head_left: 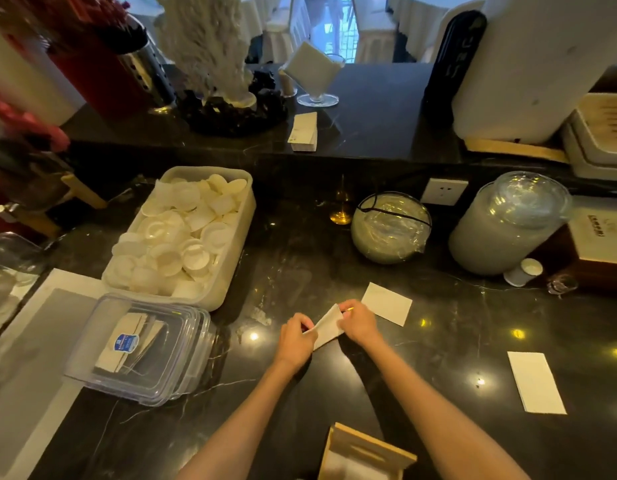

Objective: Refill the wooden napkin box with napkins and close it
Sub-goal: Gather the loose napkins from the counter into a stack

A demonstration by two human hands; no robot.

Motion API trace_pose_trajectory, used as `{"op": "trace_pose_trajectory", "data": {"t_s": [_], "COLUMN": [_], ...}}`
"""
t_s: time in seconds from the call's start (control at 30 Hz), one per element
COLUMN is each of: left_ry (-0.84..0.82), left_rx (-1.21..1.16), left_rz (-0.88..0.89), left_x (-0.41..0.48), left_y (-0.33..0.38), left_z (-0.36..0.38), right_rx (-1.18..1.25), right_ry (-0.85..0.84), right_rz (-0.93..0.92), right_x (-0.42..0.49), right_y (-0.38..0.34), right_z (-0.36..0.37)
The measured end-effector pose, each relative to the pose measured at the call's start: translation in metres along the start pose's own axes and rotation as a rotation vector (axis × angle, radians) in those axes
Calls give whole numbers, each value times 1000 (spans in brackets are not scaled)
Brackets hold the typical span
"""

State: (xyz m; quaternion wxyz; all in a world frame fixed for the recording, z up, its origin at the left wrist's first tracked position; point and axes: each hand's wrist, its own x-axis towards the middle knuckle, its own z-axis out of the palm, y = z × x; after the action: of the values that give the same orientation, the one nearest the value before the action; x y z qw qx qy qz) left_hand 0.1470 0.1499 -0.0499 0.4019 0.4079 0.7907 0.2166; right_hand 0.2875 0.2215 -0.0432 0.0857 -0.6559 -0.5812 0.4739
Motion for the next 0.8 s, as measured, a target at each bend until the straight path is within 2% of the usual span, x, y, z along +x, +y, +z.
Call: {"op": "trace_pose_trajectory", "data": {"t_s": [0.1, 0.23, 0.37, 0.57, 0.8], "left_ry": [-56, -82, -94, -106, -75], "left_rx": [-217, -201, -19, 335, 436], "left_rz": [50, 43, 71, 141, 85], "left_x": [5, 29, 40, 48, 52], "left_y": [37, 90, 123, 135, 137], "left_z": [4, 37, 72, 102, 108], "right_rx": [193, 310, 296, 230, 146], "right_ry": [85, 221, 334, 390, 401], "right_rz": [40, 115, 246, 292, 274], "right_x": [3, 7, 14, 20, 19], "right_y": [20, 48, 62, 71, 81], "right_z": [-40, -78, -88, -78, -65]}}
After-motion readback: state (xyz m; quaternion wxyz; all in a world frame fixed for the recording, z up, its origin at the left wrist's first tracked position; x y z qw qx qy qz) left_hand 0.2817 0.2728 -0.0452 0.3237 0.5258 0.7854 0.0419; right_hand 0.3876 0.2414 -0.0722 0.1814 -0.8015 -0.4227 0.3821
